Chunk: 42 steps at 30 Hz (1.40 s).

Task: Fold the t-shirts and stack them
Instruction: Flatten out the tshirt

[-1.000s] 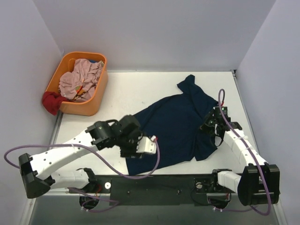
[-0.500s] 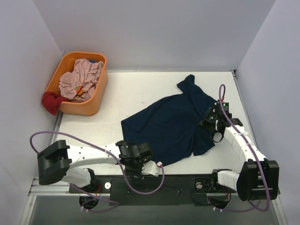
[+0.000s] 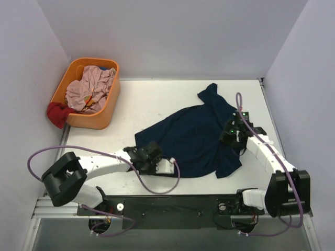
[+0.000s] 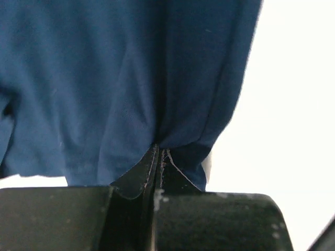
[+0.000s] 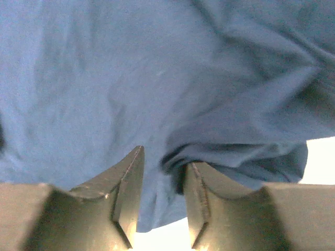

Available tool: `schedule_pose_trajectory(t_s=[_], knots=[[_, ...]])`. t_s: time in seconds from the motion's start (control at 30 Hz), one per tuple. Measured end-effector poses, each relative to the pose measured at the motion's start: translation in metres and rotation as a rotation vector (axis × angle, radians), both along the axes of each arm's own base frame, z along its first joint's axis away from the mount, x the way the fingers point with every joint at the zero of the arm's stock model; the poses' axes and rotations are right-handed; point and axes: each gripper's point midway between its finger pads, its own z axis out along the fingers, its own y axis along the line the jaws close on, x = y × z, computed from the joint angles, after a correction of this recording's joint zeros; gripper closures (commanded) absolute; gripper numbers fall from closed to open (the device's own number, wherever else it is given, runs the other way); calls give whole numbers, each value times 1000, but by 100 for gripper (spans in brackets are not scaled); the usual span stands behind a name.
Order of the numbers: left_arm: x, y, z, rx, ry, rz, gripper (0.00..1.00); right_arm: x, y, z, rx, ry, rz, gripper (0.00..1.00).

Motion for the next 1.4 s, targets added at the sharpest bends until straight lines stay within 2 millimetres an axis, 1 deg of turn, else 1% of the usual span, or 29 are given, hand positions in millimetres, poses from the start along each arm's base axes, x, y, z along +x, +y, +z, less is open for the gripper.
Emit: schedule_pose_trajectory(t_s=[0.07, 0.13, 0.17, 0.23, 0.27, 0.3, 0.33, 0.4, 0.43, 0.5, 0.57, 0.6, 0.63, 0.67, 0.7, 0.73, 0.77, 0.8, 0.83, 0.93, 1.0, 1.03, 1.1, 1.13, 1.2, 1.23, 1.27, 1.3, 1.4], knots=[[35, 22, 3, 9, -47, 110, 100, 1, 23, -4, -32, 30, 106, 41], [64, 44, 9, 18, -89, 206, 100, -1, 67, -6, -72, 59, 310, 36], [74, 53, 12, 21, -104, 239, 100, -3, 92, -4, -98, 64, 422, 35], [89, 65, 18, 23, -129, 286, 100, -8, 129, 1, -126, 55, 576, 33], [97, 73, 21, 24, -145, 311, 100, -14, 143, 4, -122, 46, 627, 25], [100, 78, 24, 25, -156, 322, 100, -20, 145, 8, -112, 44, 647, 22], [103, 84, 25, 27, -162, 340, 100, -26, 139, 10, -104, 49, 637, 8], [107, 94, 30, 22, -178, 367, 100, -34, 114, 18, -87, 51, 564, 5], [108, 98, 31, 20, -183, 378, 100, -39, 102, 24, -83, 42, 526, 4], [105, 103, 33, 18, -183, 391, 100, -47, 86, 38, -71, 13, 472, 4], [102, 104, 33, 15, -174, 394, 100, -57, 80, 55, -50, -37, 447, 7], [101, 104, 33, 11, -172, 397, 100, -61, 77, 59, -35, -56, 433, 13], [99, 104, 32, 9, -168, 400, 100, -66, 73, 56, -25, -56, 417, 17], [98, 104, 31, 6, -164, 404, 100, -69, 65, 50, -23, -45, 391, 25], [97, 104, 31, 4, -160, 407, 100, -73, 55, 39, -21, -18, 360, 27], [96, 104, 30, 2, -156, 409, 100, -77, 45, 26, -25, 25, 327, 27], [95, 103, 30, -1, -150, 411, 100, -80, 39, 16, -22, 61, 306, 27], [94, 103, 29, -4, -145, 414, 100, -84, 32, 3, -17, 110, 291, 24], [94, 102, 29, -9, -140, 417, 100, -87, 28, -9, -4, 162, 287, 25], [93, 100, 28, -17, -133, 418, 100, -88, 31, -21, 44, 214, 314, 29], [92, 100, 28, -19, -131, 418, 100, -84, 35, -23, 77, 210, 335, 39], [92, 100, 28, -20, -130, 419, 100, -82, 36, -24, 87, 206, 343, 49], [92, 100, 28, -20, -130, 419, 100, -78, 37, -28, 104, 211, 355, 59], [92, 100, 28, -20, -131, 419, 100, -77, 38, -32, 115, 222, 355, 62], [92, 100, 29, -20, -131, 420, 100, -77, 36, -39, 141, 255, 344, 76], [92, 100, 29, -20, -132, 420, 100, -77, 36, -42, 155, 271, 340, 89], [92, 100, 29, -20, -133, 420, 100, -78, 36, -44, 167, 282, 335, 97], [92, 101, 30, -19, -132, 422, 100, -78, 35, -45, 176, 286, 330, 100], [93, 102, 36, -12, -128, 437, 100, -80, 32, -37, 196, 275, 311, 100]])
